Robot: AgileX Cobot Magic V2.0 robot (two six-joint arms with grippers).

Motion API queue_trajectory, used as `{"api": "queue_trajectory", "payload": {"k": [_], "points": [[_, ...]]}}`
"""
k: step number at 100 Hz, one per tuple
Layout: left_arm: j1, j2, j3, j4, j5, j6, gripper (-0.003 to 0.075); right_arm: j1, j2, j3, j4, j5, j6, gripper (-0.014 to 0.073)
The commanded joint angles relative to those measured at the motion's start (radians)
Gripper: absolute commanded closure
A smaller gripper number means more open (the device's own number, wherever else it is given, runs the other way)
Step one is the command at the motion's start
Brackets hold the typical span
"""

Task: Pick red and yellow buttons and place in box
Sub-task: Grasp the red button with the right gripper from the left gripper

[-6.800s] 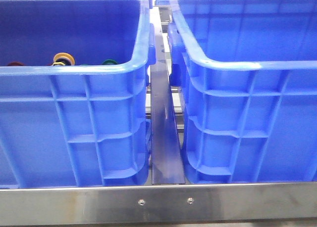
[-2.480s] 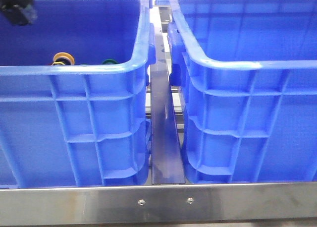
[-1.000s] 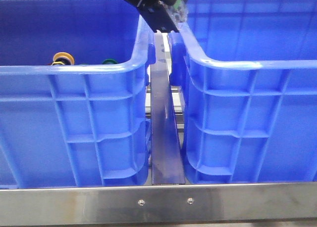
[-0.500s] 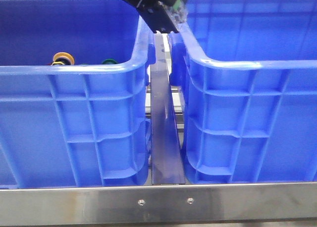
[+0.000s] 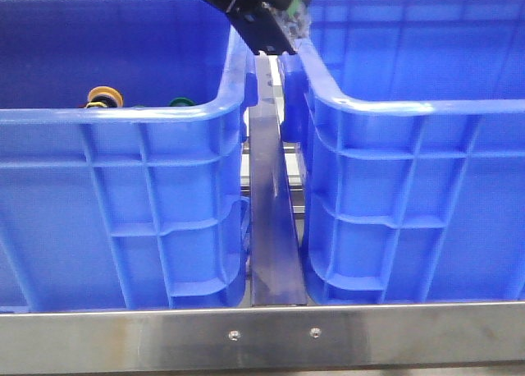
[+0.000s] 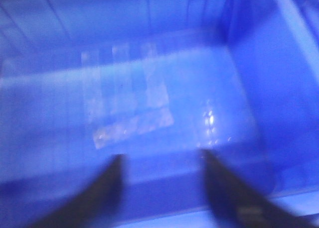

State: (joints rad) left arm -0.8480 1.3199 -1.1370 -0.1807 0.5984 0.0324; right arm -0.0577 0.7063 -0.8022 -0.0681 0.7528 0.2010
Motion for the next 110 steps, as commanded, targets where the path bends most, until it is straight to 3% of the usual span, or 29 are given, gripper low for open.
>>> {"api": "queue_trajectory", "payload": {"k": [1, 31, 40, 62, 80, 110], "points": [[-0.010, -0.025, -0.029, -0.019, -0.058, -0.003, 0.0678, -0.002, 0.058, -0.070, 0.047, -0.011, -0.014, -0.0031], [-0.010, -0.025, -0.029, -0.019, -0.058, -0.003, 0.0678, 0.002, 0.226, -0.176, 0.255, 0.076, -0.020, 0.0004], [-0.010, -0.025, -0.029, -0.019, -0.058, -0.003, 0.0678, 0.031, 0.256, -0.200, 0.349, 0.077, -0.105, 0.0004], [-0.010, -0.025, -0.029, -0.019, -0.058, -0.003, 0.0678, 0.140, 0.315, -0.217, 0.765, -0.014, -0.299, 0.0004], [-0.010, -0.025, -0.029, -0.019, -0.058, -0.003, 0.0678, 0.219, 0.408, -0.246, 1.022, 0.059, -0.451, 0.0004], [-0.010, -0.025, -0.029, -0.019, -0.058, -0.003, 0.0678, 0.344, 0.553, -0.294, 1.168, 0.094, -0.548, 0.0004]]}}
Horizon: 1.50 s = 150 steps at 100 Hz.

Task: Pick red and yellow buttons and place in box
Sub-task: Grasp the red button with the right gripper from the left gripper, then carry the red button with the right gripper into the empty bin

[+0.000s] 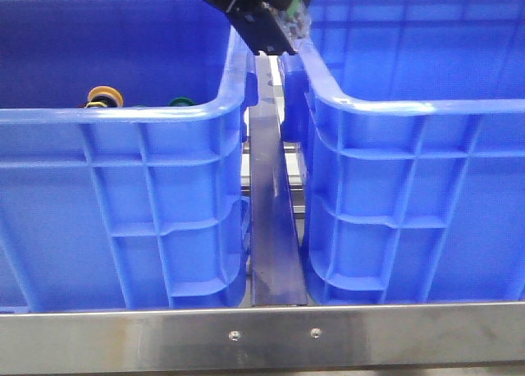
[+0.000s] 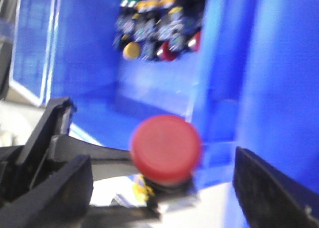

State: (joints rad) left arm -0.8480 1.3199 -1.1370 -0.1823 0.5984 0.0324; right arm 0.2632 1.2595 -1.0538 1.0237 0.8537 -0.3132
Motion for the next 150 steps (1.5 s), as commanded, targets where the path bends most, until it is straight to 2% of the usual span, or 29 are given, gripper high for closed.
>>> {"api": "queue_trajectory", "payload": {"k": [1, 13, 20, 32, 42, 55, 60, 67, 73, 74, 79, 86, 93, 102, 119, 150], "points": [[-0.010, -0.025, -0.029, -0.017, -0.058, -0.003, 0.0678, 0.025, 0.004, -0.043, 0.077, -0.007, -0.034, 0.0004], [-0.010, -0.025, -0.029, -0.017, -0.058, -0.003, 0.0678, 0.038, 0.026, -0.051, 0.079, -0.015, -0.036, 0.0032], [-0.010, -0.025, -0.029, -0.017, -0.058, -0.003, 0.0678, 0.038, 0.026, -0.051, 0.079, -0.021, -0.036, 0.0134], [-0.010, -0.025, -0.029, -0.017, -0.058, -0.003, 0.0678, 0.038, 0.026, -0.051, 0.079, -0.017, -0.036, 0.0373], [-0.010, -0.025, -0.029, -0.017, -0.056, -0.003, 0.0678, 0.038, 0.026, -0.051, 0.079, -0.014, -0.036, 0.0459], [-0.010, -0.025, -0.029, -0.017, -0.058, -0.003, 0.0674, 0.038, 0.026, -0.051, 0.079, -0.014, -0.036, 0.0460], [-0.010, -0.025, -0.029, -0.017, -0.050, -0.003, 0.0649, 0.038, 0.026, -0.051, 0.079, -0.014, -0.036, 0.0460], [-0.010, -0.025, -0.029, -0.017, -0.041, -0.003, 0.0552, 0.037, 0.024, -0.051, 0.079, -0.018, -0.042, 0.0460], [-0.010, -0.025, -0.029, -0.017, -0.032, -0.003, 0.0406, 0.037, 0.016, -0.051, 0.078, -0.039, -0.049, 0.0460], [-0.010, -0.025, -0.029, -0.017, -0.032, -0.003, 0.0406, 0.036, 0.014, -0.051, 0.078, -0.039, -0.050, 0.0460], [-0.010, -0.025, -0.029, -0.017, -0.030, -0.003, 0.0292, 0.035, 0.003, -0.051, 0.075, -0.066, -0.063, 0.0460], [-0.010, -0.025, -0.029, -0.017, -0.028, -0.003, 0.0208, 0.035, -0.025, -0.051, 0.073, -0.107, -0.099, 0.0460], [-0.010, -0.025, -0.029, -0.017, -0.022, -0.003, 0.0206, 0.035, -0.062, -0.051, 0.045, -0.155, -0.138, 0.0460], [-0.010, -0.025, -0.029, -0.022, -0.022, -0.003, 0.0209, 0.035, -0.110, -0.044, -0.060, -0.239, -0.147, 0.0460], [-0.010, -0.025, -0.029, -0.039, -0.020, -0.003, 0.0209, 0.035, -0.178, 0.028, -0.245, -0.473, -0.147, 0.0462], [-0.010, -0.025, -0.029, -0.039, -0.011, -0.003, 0.0209, 0.035, -0.171, 0.235, -0.380, -0.918, -0.148, 0.0465]]}}
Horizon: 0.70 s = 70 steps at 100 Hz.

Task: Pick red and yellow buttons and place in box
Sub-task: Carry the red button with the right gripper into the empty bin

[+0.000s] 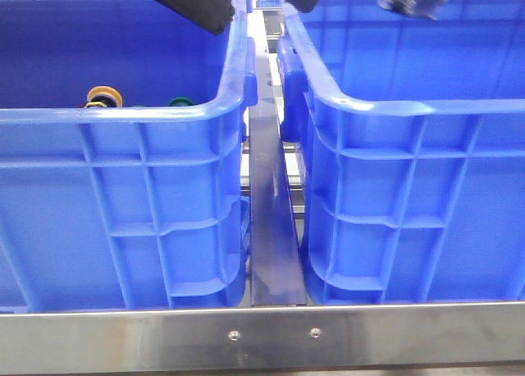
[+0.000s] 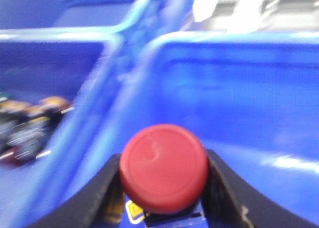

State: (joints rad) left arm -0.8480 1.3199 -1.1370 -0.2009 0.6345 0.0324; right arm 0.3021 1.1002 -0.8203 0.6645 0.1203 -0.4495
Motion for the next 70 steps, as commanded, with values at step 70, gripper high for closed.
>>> {"api": "queue_trajectory", "payload": {"k": [70], "points": [[-0.010, -0.025, -0.029, -0.025, -0.045, -0.003, 0.0209, -0.082, 0.357, -0.113, -0.051, -0.384, -0.012, 0.0465]]}}
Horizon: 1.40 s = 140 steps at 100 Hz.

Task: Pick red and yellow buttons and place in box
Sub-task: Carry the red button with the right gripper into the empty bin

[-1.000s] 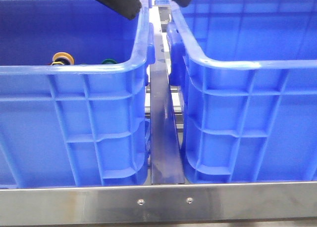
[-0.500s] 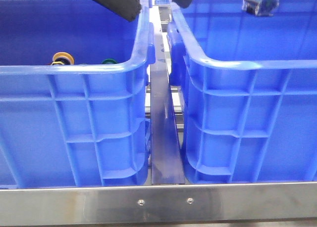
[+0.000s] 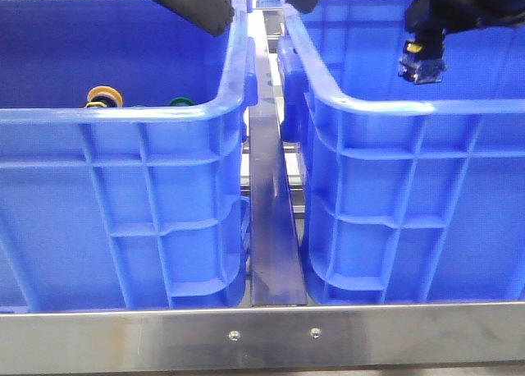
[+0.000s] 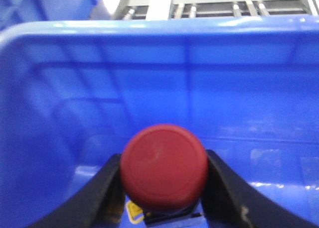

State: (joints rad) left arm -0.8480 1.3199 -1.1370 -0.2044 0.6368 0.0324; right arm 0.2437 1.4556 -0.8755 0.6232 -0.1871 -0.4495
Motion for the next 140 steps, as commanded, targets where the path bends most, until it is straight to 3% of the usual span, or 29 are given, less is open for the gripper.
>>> {"api": "queue_trajectory", "payload": {"k": [1, 52, 118, 126, 140], "points": [[-0.010, -0.025, -0.029, -0.021, -0.047, -0.003, 0.0209, -0.027, 0.005, -0.060, -0.009, -0.075, -0.012, 0.0465], [-0.010, -0.025, -0.029, -0.025, -0.049, -0.003, 0.0209, -0.057, 0.223, -0.179, 0.004, -0.089, -0.011, 0.0465], [-0.010, -0.025, -0.029, -0.032, -0.049, -0.003, 0.0209, -0.062, 0.265, -0.180, 0.004, -0.086, -0.011, 0.0458], [-0.010, -0.025, -0.029, -0.032, -0.049, -0.003, 0.0209, -0.062, 0.265, -0.180, 0.004, -0.077, -0.011, 0.0395], [-0.010, -0.025, -0.029, -0.032, -0.049, -0.003, 0.0209, -0.062, 0.265, -0.180, 0.004, -0.061, -0.011, 0.0190]]}}
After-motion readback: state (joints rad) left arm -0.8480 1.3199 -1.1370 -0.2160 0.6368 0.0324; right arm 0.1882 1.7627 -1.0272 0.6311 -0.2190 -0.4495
